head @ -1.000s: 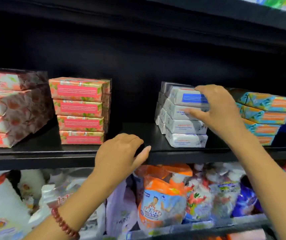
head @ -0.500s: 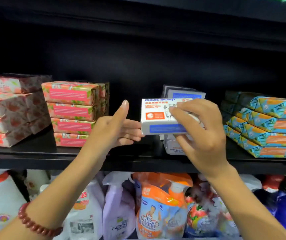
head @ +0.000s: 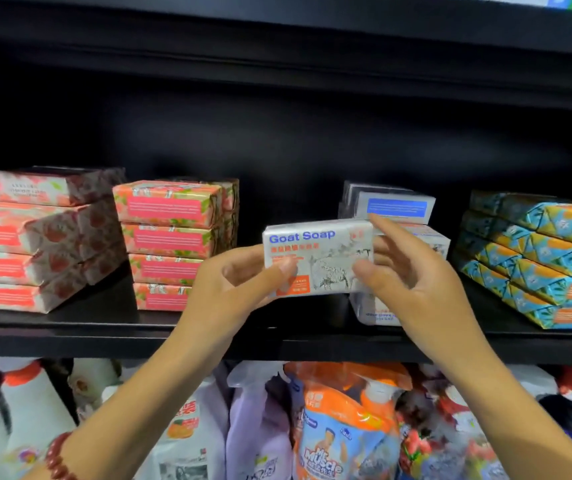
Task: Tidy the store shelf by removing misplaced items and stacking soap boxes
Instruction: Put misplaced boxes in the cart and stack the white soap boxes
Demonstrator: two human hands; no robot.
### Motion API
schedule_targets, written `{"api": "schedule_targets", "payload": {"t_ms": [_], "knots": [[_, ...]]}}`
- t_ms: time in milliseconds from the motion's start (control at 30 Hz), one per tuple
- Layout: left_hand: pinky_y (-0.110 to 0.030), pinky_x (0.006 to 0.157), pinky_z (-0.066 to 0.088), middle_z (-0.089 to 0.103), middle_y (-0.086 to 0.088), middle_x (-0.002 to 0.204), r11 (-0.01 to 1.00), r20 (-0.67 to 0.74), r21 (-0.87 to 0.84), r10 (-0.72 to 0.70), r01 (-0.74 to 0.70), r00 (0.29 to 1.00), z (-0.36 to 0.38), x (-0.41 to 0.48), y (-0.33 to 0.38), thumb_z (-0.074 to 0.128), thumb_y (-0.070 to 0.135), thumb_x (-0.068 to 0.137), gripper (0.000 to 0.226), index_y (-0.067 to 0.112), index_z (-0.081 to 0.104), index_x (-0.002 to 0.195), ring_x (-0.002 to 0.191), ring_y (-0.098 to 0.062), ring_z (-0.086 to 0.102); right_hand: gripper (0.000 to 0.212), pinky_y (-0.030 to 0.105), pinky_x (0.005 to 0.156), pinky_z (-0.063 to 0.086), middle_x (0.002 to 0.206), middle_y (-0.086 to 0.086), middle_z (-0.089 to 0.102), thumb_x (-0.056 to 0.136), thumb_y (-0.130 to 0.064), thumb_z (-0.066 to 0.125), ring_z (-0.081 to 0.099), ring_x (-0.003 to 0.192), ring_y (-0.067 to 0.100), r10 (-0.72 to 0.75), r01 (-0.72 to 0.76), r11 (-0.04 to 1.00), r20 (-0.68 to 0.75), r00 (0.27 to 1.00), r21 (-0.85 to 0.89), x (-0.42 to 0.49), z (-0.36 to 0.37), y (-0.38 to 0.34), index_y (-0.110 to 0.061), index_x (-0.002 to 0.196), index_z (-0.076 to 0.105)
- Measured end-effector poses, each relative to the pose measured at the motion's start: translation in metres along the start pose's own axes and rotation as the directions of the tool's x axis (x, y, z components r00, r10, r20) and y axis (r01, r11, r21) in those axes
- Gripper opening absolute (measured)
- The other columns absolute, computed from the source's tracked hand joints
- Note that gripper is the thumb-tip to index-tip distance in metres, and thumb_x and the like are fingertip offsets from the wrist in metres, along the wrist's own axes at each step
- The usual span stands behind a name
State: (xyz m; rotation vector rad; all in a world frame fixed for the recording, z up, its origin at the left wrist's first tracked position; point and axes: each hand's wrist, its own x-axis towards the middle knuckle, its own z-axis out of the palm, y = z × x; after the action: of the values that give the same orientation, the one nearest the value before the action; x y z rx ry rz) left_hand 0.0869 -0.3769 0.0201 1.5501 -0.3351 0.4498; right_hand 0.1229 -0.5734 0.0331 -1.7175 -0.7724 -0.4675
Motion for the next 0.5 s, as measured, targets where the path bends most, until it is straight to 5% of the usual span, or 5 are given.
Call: {"api": "schedule_targets", "payload": {"t_ms": [133, 300, 500], "knots": [[-0.026, 0.080, 0.053, 0.071, -0.008, 0.108, 0.986, 0.069, -0.167, 0.025, -0.013, 0.997, -0.005, 0.001, -0.007, 0.075, 0.029, 0.070, 0.038, 0.020, 0.072, 0.107, 0.105, -0.023, 0.066, 0.045, 0.021, 0.075, 0.055, 0.104, -0.024, 0.065, 0.071, -0.040, 0.070, 0.062, 0.097, -0.004, -0.040, 0.044, 0.998, 0.075, 0.996, -0.048, 0.002, 0.000, -0.003, -0.031, 0.113, 0.058], [-0.028, 0.085, 0.054, 0.070, -0.010, 0.109, 0.947, 0.113, -0.283, -0.125, 0.152, 0.986, -0.004, 0.006, -0.009, 0.084, 0.061, 0.046, 0.068, 0.017, 0.075, 0.097, 0.106, -0.021, 0.065, 0.036, 0.007, 0.081, 0.042, 0.107, -0.018, 0.062, 0.075, -0.035, 0.067, 0.055, 0.105, -0.004, -0.266, 0.268, 0.932, 0.045, 0.963, -0.242, -0.006, 0.007, 0.007, -0.029, 0.108, 0.054], [-0.032, 0.083, 0.054, 0.070, -0.013, 0.108, 0.983, 0.159, -0.083, -0.151, 0.165, 0.976, -0.011, 0.008, -0.008, 0.082, 0.031, 0.049, 0.070, 0.008, 0.065, 0.113, 0.104, -0.027, 0.066, 0.035, 0.010, 0.090, 0.042, 0.113, -0.007, 0.062, 0.079, -0.026, 0.065, 0.054, 0.111, 0.001, -0.348, 0.344, 0.897, 0.038, 0.937, -0.276, -0.011, 0.006, 0.016, -0.012, 0.111, 0.059]]}}
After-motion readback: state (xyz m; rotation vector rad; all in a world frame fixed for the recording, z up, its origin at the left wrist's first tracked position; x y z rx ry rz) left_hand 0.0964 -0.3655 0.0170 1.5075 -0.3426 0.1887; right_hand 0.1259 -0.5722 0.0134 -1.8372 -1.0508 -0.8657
